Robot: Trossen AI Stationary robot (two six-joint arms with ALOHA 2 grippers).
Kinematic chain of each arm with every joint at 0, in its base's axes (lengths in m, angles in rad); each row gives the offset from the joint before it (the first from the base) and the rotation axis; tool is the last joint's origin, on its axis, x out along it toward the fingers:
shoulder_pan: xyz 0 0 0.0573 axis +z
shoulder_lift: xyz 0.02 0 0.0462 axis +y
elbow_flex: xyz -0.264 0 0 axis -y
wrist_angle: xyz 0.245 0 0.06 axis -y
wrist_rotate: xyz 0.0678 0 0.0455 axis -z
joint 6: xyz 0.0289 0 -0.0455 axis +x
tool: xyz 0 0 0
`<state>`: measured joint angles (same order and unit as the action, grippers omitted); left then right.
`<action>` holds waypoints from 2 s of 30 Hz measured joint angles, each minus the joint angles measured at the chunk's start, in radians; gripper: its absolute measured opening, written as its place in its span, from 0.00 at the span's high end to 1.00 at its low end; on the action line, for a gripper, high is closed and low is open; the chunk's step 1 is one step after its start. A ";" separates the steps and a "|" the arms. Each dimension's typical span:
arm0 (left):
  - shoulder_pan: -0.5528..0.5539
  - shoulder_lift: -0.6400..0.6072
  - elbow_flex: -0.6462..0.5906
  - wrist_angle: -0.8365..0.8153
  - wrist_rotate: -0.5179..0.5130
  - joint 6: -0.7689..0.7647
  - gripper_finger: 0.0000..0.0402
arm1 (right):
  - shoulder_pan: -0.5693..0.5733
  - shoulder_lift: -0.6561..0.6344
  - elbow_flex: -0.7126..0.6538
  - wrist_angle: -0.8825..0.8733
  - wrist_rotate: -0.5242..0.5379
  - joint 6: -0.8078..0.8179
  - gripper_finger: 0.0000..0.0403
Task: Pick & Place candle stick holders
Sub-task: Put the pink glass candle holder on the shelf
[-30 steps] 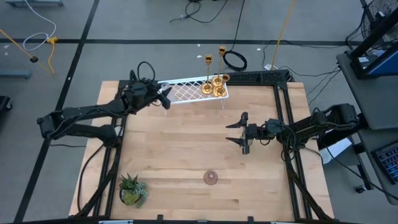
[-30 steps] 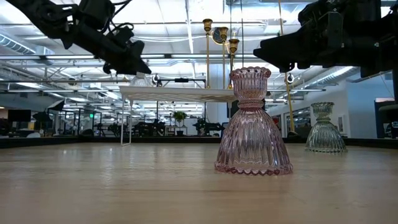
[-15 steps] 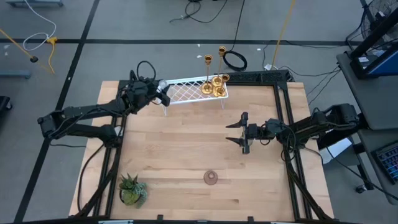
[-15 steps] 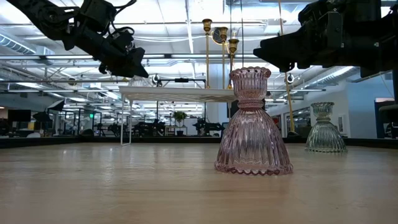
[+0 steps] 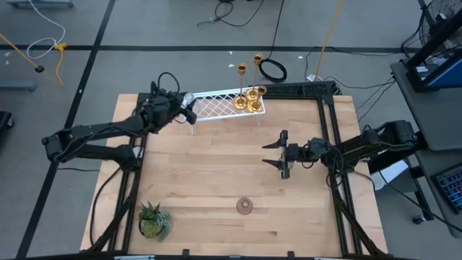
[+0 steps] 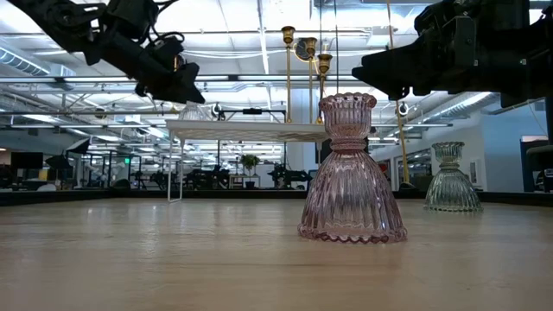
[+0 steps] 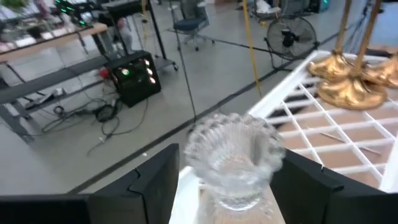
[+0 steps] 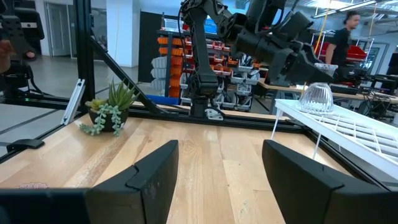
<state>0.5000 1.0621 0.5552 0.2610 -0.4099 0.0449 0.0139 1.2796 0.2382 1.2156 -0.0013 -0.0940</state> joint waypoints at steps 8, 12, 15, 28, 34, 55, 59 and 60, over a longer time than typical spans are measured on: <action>-0.025 -0.101 0.000 -0.004 -0.009 0.004 0.34 | 0.000 0.000 0.000 0.000 0.000 0.000 0.44; -0.069 -0.161 0.000 -0.004 -0.009 0.031 0.28 | 0.000 0.000 0.000 0.000 0.000 0.000 0.44; -0.122 -0.197 0.000 -0.010 0.044 0.023 0.27 | 0.000 0.000 0.000 0.000 0.000 0.000 0.44; -0.530 -0.050 0.000 -0.039 0.281 -0.108 0.35 | 0.000 0.000 0.000 0.000 0.000 0.000 0.44; -0.663 0.198 -0.001 0.170 0.245 -0.106 0.34 | 0.000 0.000 0.000 0.001 0.000 0.000 0.44; -0.730 0.928 0.346 0.472 0.642 -0.044 0.21 | 0.000 0.000 0.000 0.007 0.000 0.005 0.44; -0.714 0.977 0.426 0.420 0.740 -0.033 0.21 | 0.000 0.000 0.000 0.006 0.000 0.004 0.44; -0.712 0.983 0.438 0.414 0.771 -0.022 0.21 | 0.000 0.000 0.000 0.007 0.000 0.004 0.44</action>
<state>-0.2117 2.0449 0.9935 0.6749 0.3611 0.0230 0.0139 1.2797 0.2379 1.2224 -0.0013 -0.0902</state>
